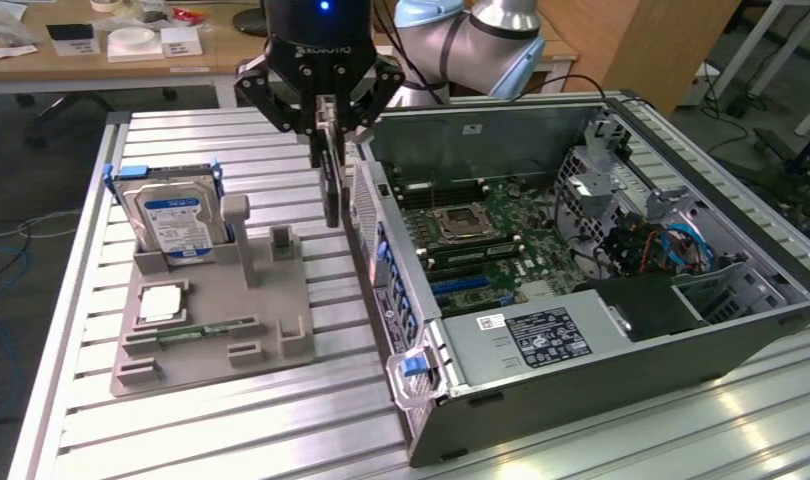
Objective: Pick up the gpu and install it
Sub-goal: 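Pick up the gpu and move the gpu toward the slot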
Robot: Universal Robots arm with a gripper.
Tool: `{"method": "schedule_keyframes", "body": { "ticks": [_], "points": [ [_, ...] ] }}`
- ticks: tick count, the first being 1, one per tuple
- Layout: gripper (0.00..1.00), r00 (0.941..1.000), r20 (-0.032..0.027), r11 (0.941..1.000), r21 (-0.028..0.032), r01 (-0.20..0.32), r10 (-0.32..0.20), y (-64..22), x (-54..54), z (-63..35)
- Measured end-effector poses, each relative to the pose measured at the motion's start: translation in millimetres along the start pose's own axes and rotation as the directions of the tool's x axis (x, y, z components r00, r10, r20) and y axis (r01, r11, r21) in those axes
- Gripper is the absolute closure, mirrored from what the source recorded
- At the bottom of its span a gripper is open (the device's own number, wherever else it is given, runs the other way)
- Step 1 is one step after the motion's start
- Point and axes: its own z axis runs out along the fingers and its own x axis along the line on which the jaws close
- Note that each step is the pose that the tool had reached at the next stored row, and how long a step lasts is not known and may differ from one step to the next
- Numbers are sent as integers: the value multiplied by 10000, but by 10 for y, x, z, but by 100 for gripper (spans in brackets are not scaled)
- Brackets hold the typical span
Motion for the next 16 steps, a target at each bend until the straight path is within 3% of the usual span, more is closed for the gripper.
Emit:
{"method": "schedule_keyframes", "body": {
  "ticks": [16],
  "points": [
    [73,10000,0,10000,1,0,0,13,-217,6]
  ]
}}
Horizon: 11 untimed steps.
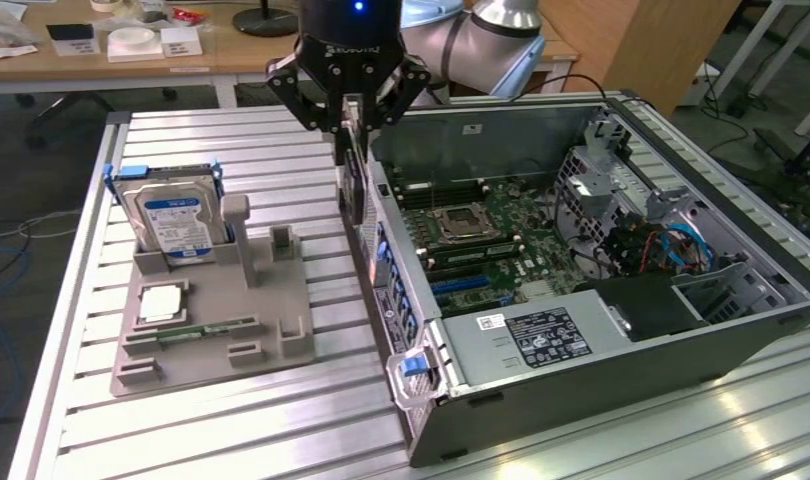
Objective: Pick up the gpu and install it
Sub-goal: 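Pick up the gpu and move the gpu toward the slot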
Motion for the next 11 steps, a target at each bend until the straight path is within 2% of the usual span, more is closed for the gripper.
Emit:
{"method": "schedule_keyframes", "body": {
  "ticks": [11],
  "points": [
    [73,10000,0,10000,0,0,0,8,-134,4]
  ]
}}
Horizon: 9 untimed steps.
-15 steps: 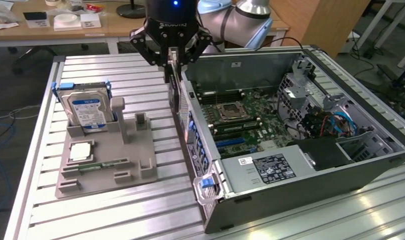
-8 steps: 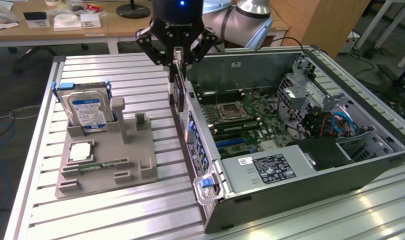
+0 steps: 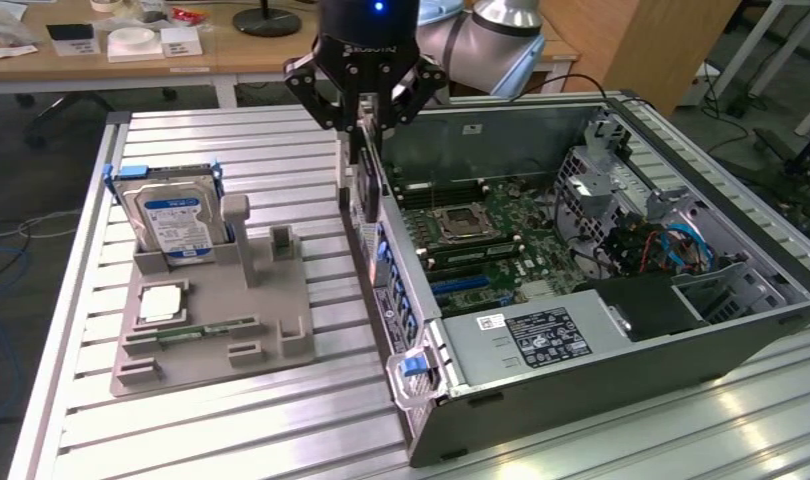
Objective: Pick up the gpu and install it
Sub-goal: 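Pick up the gpu and move the gpu toward the slot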
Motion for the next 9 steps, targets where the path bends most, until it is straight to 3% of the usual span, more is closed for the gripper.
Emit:
{"method": "schedule_keyframes", "body": {
  "ticks": [9],
  "points": [
    [73,10000,1,10000,0,-1,1,7,-120,3]
  ]
}}
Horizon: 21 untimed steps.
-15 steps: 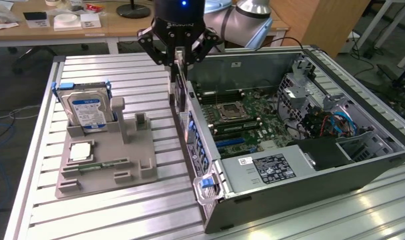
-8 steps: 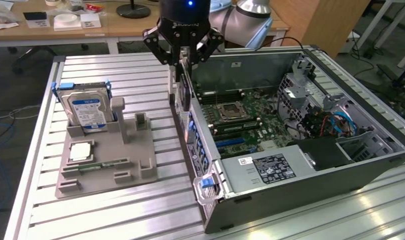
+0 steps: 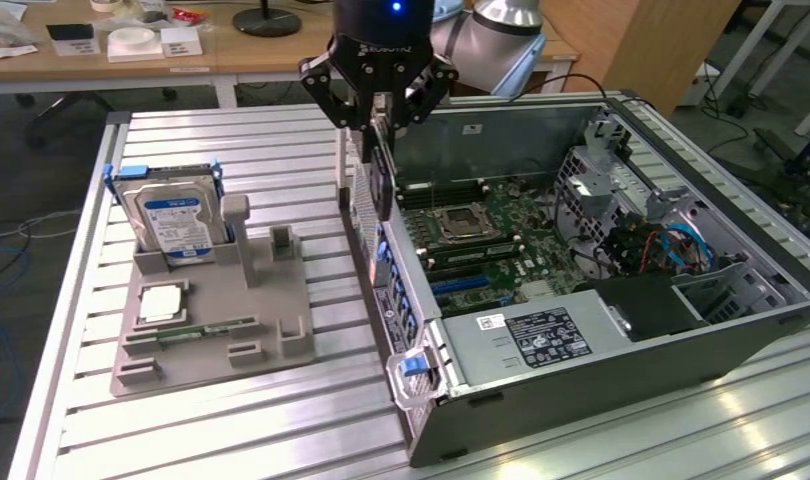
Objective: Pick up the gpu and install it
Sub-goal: 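Pick up the gpu and move the gpu toward the slot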
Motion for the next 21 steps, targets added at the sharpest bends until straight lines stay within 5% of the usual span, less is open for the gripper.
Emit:
{"method": "schedule_keyframes", "body": {
  "ticks": [21],
  "points": [
    [73,10000,0,10000,0,1,-1,24,-402,11]
  ]
}}
